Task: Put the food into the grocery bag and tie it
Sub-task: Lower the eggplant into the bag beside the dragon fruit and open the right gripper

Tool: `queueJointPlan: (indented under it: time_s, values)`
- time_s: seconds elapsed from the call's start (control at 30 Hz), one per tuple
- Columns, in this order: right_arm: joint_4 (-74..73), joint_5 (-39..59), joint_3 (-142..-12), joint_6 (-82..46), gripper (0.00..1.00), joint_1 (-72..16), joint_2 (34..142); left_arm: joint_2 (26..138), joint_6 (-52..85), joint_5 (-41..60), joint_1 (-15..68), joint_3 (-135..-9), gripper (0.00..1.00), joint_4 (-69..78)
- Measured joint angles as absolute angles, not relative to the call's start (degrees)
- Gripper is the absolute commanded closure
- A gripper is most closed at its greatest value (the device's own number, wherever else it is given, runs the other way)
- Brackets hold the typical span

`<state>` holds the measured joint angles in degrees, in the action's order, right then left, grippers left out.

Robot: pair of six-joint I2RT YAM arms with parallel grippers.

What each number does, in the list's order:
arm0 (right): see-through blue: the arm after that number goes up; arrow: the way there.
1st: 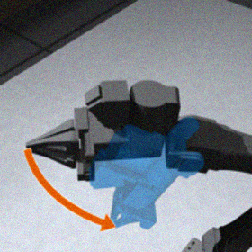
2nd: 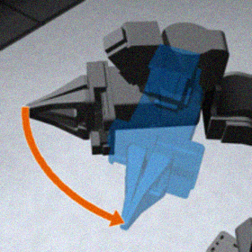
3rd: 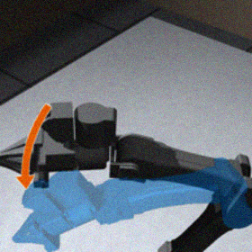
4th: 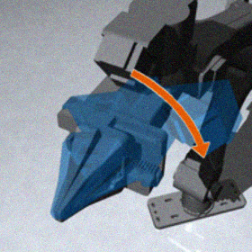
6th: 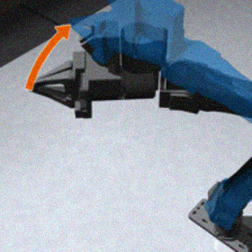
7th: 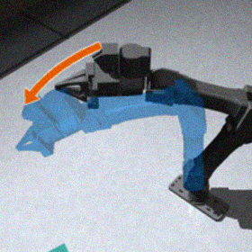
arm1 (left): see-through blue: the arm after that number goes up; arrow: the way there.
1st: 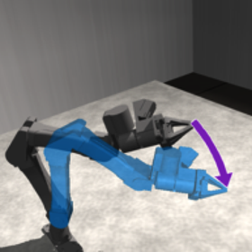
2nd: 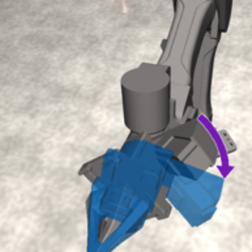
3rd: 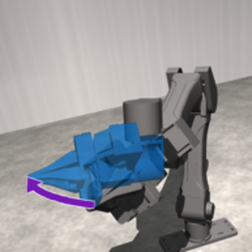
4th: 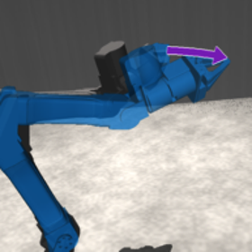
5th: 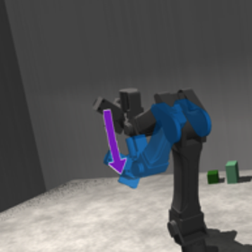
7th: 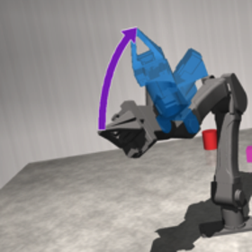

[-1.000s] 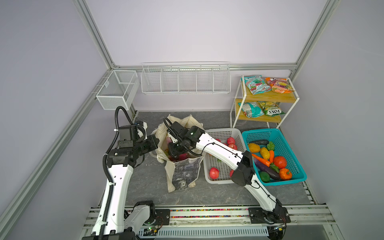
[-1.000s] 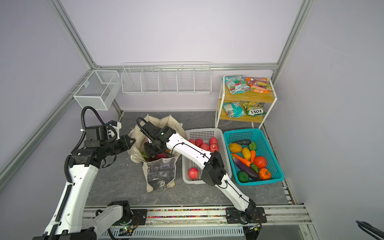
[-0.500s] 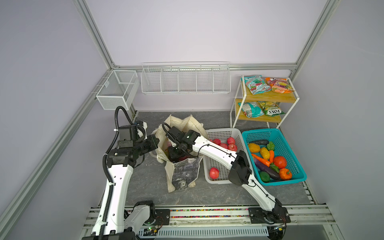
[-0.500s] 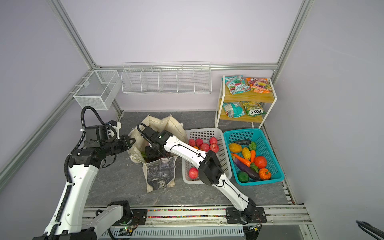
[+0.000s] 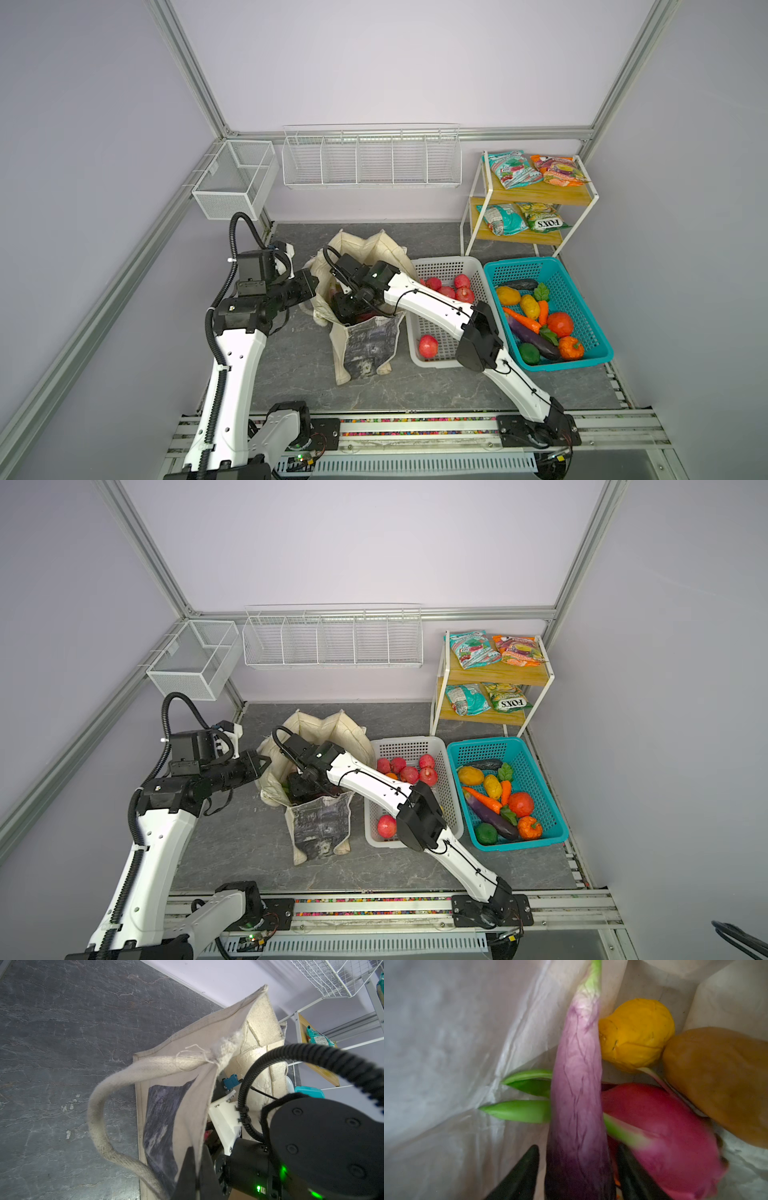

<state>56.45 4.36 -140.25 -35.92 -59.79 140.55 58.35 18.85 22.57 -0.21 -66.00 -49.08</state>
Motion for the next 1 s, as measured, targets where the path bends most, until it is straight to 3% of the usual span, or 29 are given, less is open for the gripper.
queueJointPlan:
  time_s: [0.07,0.4,0.5,1.0]
  values:
    - [56.07,4.38,-140.25,-35.68,0.16,-59.79,140.55,58.35,18.85,22.57,-0.21,-66.0,1.0,-49.08]
    - [55.0,3.79,-140.27,-34.81,0.01,-59.83,140.42,58.35,18.85,22.57,-0.21,-66.0,1.0,-49.08]
    - [55.13,2.7,-140.29,-34.46,0.12,-59.83,140.05,58.35,18.85,22.57,-0.21,-66.0,1.0,-49.08]
    - [61.39,-3.86,-144.66,-31.27,0.12,-59.27,135.5,58.35,18.85,22.57,-0.21,-65.95,1.0,-48.49]
